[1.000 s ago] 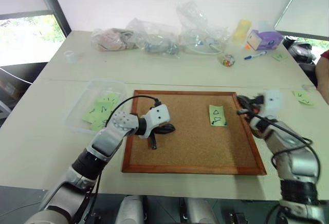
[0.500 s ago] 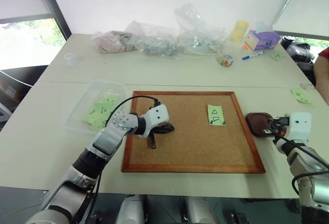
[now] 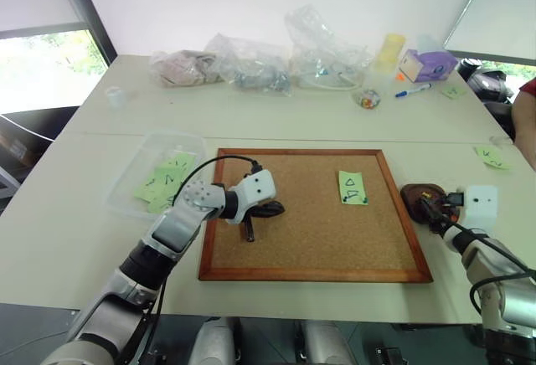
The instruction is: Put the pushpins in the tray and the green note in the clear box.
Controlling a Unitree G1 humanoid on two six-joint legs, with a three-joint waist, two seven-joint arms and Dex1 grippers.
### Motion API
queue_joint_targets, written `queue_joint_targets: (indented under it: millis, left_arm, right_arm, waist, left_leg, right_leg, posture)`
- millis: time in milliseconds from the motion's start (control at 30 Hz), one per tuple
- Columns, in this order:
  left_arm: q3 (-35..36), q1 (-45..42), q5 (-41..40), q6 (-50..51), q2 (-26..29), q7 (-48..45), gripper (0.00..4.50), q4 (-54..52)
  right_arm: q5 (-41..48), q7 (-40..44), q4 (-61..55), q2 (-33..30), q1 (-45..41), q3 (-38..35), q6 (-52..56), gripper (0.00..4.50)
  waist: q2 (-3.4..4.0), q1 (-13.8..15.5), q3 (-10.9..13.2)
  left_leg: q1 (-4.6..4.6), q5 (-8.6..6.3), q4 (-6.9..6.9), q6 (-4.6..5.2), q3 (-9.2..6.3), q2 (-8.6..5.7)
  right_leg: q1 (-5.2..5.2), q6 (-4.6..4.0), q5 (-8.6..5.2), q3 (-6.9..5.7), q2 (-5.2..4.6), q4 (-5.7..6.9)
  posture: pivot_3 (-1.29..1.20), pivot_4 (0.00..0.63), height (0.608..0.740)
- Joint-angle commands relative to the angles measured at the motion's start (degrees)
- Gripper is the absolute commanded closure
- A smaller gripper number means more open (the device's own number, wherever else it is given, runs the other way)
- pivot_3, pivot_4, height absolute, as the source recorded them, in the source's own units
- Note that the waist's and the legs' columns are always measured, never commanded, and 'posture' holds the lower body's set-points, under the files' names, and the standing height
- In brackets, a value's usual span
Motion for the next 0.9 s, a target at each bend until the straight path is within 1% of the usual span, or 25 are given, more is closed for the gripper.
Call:
queue_joint_targets:
  millis: [33,200,300,433,533,600,667,900]
  left_arm:
    - [-1.55,0.82,1.56,0.82,0.00,0.33,4.50,1.04]
    - [-1.50,0.91,1.59,0.79,0.09,0.42,4.50,0.82]
    - [-1.32,1.08,1.51,0.73,0.41,0.30,4.50,0.60]
    - [-1.19,1.26,1.46,0.60,0.74,0.13,4.50,0.51]
    - [-1.37,1.00,1.54,0.34,0.65,-0.06,4.50,0.88]
    - [-1.48,0.62,1.64,0.12,0.42,-0.11,4.50,1.41]
    - [-1.55,0.46,1.71,-0.01,0.29,-0.12,4.50,1.60]
    - [-1.46,0.60,1.71,0.09,0.26,-0.02,4.50,1.28]
  right_arm:
    - [0.00,-0.40,-0.68,-0.11,-0.82,-1.08,-0.27,0.06]
    - [-0.03,-1.04,-1.99,0.07,-0.84,-2.10,-2.09,0.06]
    - [1.87,0.72,-7.92,0.57,-0.23,-2.47,-5.13,0.06]
    - [3.46,5.05,-14.99,0.49,1.77,1.06,-5.94,0.06]
    - [5.24,7.40,-17.99,1.68,2.73,6.31,-2.90,0.06]
    - [4.40,7.39,-17.33,2.88,2.95,9.51,-2.31,0.06]
    - [3.28,6.79,-15.86,4.21,3.02,11.12,-2.76,0.06]
    - [2.15,6.12,-13.11,6.46,3.46,12.52,-4.10,0.06]
  waist:
    - [0.00,-0.01,0.00]
    - [0.00,0.00,0.00]
    - [0.04,-0.02,-0.01]
    - [0.05,-0.10,-0.03]
    - [0.02,-0.08,-0.04]
    - [0.02,-0.06,-0.04]
    - [0.02,-0.01,-0.04]
    - [0.02,0.01,-0.04]
  left_leg:
    - [0.00,0.00,0.00,0.00,0.00,0.00]
    - [0.00,0.00,0.00,0.00,0.00,0.00]
    - [0.00,0.00,0.00,0.00,0.00,0.00]
    - [0.00,0.00,0.00,0.00,-0.03,0.01]
    - [0.00,0.00,-0.01,0.00,-0.03,0.01]
    - [0.00,-0.01,-0.01,0.01,-0.03,0.02]
    - [-0.01,-0.01,-0.01,0.01,-0.03,0.01]
    - [-0.04,-0.01,0.00,0.01,-0.03,0.00]
  right_leg:
    - [0.00,0.00,0.00,0.00,0.00,0.00]
    - [0.00,0.00,0.00,0.00,0.00,0.00]
    - [0.00,0.00,0.00,0.00,0.00,0.00]
    - [0.00,0.02,0.00,-0.01,0.02,0.00]
    - [0.00,0.01,0.00,-0.01,0.02,-0.01]
    - [0.00,0.01,-0.01,-0.02,0.02,-0.01]
    - [0.00,0.00,-0.01,-0.02,0.00,-0.01]
    - [-0.02,-0.01,-0.01,-0.02,-0.01,-0.03]
  posture:
    - [0.00,0.150,0.737]
    - [0.00,0.150,0.737]
    - [0.00,0.150,0.737]
    - [0.00,0.150,0.737]
    - [0.00,0.150,0.737]
    - [0.00,0.150,0.737]
    - [0.00,0.150,0.737]
    - [0.00,0.150,0.737]
